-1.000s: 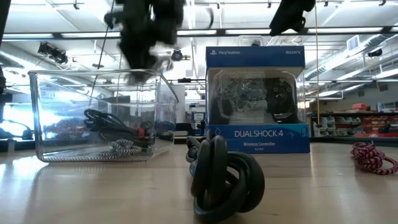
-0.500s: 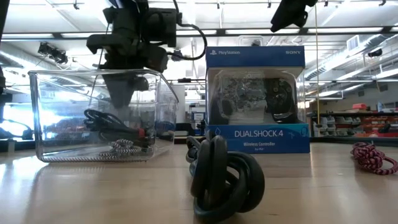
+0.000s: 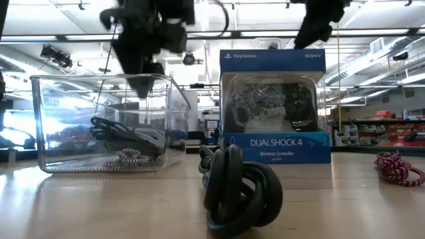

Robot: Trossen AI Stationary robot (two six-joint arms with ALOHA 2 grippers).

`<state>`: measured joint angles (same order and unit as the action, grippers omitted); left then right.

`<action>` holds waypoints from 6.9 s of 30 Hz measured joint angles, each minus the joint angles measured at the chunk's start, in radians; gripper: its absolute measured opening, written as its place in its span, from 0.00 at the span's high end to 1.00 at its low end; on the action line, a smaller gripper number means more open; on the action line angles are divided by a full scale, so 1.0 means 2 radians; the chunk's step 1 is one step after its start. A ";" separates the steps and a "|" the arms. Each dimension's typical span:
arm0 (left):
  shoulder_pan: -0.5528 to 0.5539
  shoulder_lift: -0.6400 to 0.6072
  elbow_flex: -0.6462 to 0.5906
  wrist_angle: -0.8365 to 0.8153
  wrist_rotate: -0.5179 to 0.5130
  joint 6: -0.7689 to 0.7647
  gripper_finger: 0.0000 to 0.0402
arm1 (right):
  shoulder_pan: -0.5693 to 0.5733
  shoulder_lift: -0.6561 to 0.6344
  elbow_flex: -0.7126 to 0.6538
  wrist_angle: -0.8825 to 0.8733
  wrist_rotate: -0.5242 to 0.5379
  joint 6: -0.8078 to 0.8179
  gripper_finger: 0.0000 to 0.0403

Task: Pick and place USB-C Cables
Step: Adjust the transparent bin, then put the pink charger cable into the transparent bin

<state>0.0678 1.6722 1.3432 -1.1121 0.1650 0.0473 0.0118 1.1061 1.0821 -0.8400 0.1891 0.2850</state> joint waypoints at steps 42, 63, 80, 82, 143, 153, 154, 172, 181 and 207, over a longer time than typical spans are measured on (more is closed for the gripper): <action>-0.302 0.005 -0.071 0.204 -0.145 -0.208 0.56 | 0.180 0.127 -0.015 0.053 -0.094 -0.020 0.68; -0.264 0.003 -0.070 0.228 -0.136 -0.162 0.56 | 0.214 0.170 -0.014 0.025 -0.089 0.015 0.68; -0.297 -0.039 -0.068 0.239 -0.156 -0.184 0.56 | 0.236 0.145 0.023 -0.041 -0.027 0.039 0.68; -0.305 -0.039 -0.068 0.237 -0.156 -0.188 0.56 | 0.243 0.160 0.012 -0.036 -0.044 0.029 0.68; -0.325 -0.200 -0.462 0.842 -0.528 -0.099 0.56 | 0.256 0.336 -0.052 0.085 -0.050 -0.030 0.45; -0.342 -0.199 -0.462 0.791 -0.543 -0.152 0.56 | 0.256 0.337 -0.053 0.095 -0.055 -0.003 0.74; -0.344 -0.199 -0.462 0.792 -0.543 -0.153 0.56 | 0.256 0.337 -0.053 0.096 -0.056 0.001 0.80; -0.353 -0.199 -0.462 0.841 -0.480 -0.122 0.56 | 0.249 0.340 0.130 0.097 0.051 -0.113 0.95; -0.353 -0.199 -0.462 1.013 -0.418 0.075 0.53 | 0.194 0.339 0.194 0.211 0.116 -0.222 0.95; -0.307 -0.199 -0.450 1.080 -0.408 0.127 0.59 | 0.143 0.339 0.194 0.297 0.066 -0.211 0.89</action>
<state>-0.5457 1.2739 0.4423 1.0485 -0.6515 0.3008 0.2970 1.7832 1.4700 -0.2466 0.3220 -0.1374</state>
